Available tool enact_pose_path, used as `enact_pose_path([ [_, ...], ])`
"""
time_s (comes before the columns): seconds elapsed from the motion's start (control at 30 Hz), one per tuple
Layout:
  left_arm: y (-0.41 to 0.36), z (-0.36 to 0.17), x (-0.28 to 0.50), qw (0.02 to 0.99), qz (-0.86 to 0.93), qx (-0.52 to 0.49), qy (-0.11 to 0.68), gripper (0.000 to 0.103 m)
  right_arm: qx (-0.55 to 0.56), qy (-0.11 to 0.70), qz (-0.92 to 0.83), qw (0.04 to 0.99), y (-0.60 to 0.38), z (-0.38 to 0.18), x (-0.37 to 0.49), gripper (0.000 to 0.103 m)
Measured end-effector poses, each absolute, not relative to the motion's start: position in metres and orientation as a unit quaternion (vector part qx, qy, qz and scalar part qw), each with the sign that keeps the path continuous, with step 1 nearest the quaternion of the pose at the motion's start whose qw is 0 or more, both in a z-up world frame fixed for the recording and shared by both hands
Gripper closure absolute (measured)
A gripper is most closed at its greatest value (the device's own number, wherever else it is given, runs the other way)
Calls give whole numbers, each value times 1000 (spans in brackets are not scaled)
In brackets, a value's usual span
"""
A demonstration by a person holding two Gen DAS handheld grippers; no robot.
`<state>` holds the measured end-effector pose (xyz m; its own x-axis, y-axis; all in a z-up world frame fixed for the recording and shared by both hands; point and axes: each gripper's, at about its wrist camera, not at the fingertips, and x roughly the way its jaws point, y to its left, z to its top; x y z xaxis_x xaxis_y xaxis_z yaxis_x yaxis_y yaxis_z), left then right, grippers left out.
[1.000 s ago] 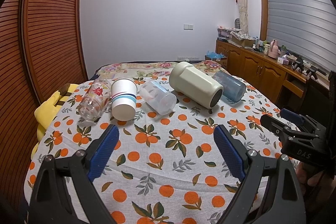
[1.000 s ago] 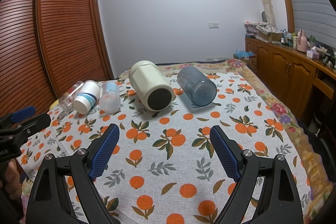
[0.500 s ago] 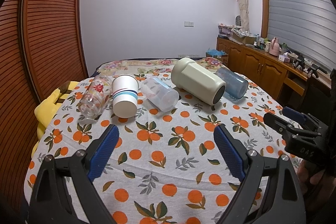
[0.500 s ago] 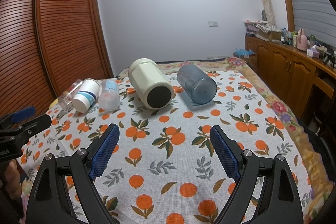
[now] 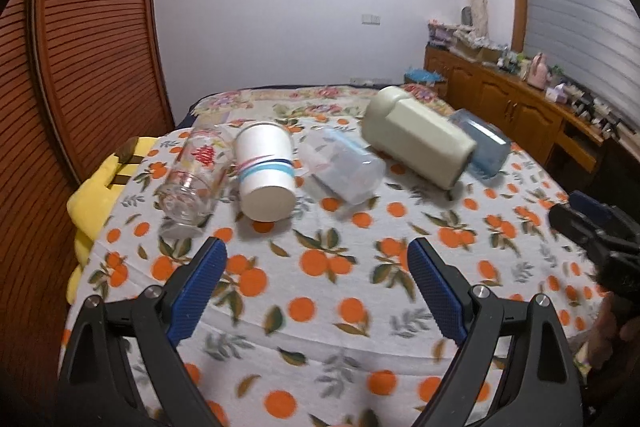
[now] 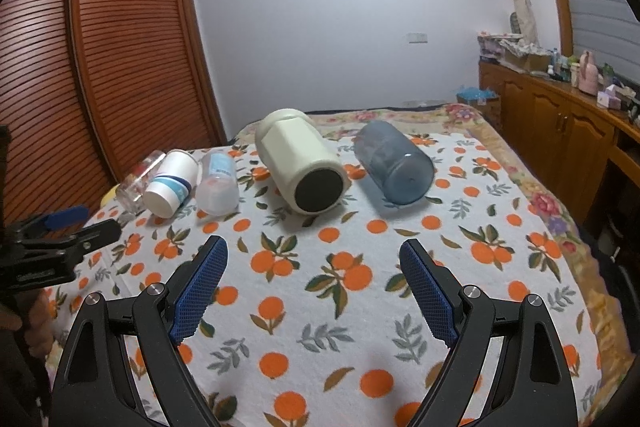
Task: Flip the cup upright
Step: 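Move the left tool toward the striped white paper cup and close on it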
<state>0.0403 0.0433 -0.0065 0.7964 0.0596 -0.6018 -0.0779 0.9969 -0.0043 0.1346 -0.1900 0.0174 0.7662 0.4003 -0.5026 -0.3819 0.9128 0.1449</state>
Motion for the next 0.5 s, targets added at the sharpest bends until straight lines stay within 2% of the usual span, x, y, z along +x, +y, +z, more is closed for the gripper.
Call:
enact_pose_path([
  [0.5,78,-1,94,929,15,-8,370,11,-7,313,256,915,-146,33,187,13],
])
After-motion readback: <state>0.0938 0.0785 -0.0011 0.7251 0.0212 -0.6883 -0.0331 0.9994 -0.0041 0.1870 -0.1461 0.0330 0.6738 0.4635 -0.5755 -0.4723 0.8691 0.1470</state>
